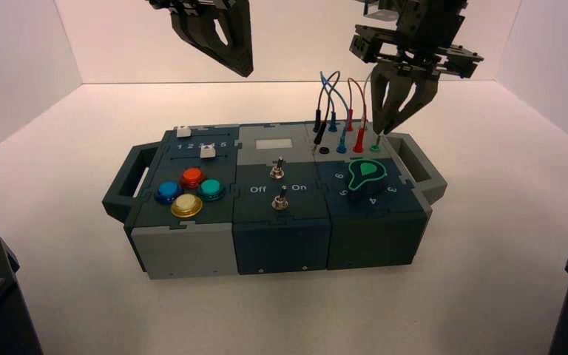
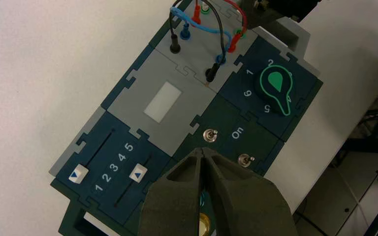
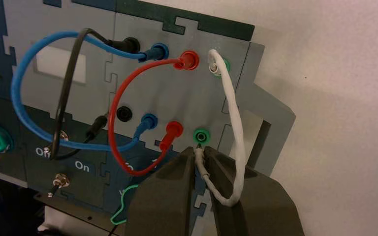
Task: Insert the white wire.
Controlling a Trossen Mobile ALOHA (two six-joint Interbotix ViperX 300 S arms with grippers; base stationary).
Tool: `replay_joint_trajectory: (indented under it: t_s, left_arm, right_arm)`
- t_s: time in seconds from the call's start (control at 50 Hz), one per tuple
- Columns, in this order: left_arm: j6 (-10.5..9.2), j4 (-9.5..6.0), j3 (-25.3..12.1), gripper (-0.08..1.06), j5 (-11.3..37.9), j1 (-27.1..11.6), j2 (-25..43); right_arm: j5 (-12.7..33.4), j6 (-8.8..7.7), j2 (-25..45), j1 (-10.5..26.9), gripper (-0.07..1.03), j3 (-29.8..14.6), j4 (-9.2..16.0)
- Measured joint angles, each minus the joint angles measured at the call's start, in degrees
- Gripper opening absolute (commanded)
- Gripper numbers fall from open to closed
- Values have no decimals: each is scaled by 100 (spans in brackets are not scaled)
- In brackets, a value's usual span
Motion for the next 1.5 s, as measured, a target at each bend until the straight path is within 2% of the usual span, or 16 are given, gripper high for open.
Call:
replay_joint_trajectory:
  t_s: [1.5]
  left_arm:
    - [0,0,0,-3,0,0,9]
  right_arm:
    - [-26,-9,343,44,-2,-141,-9]
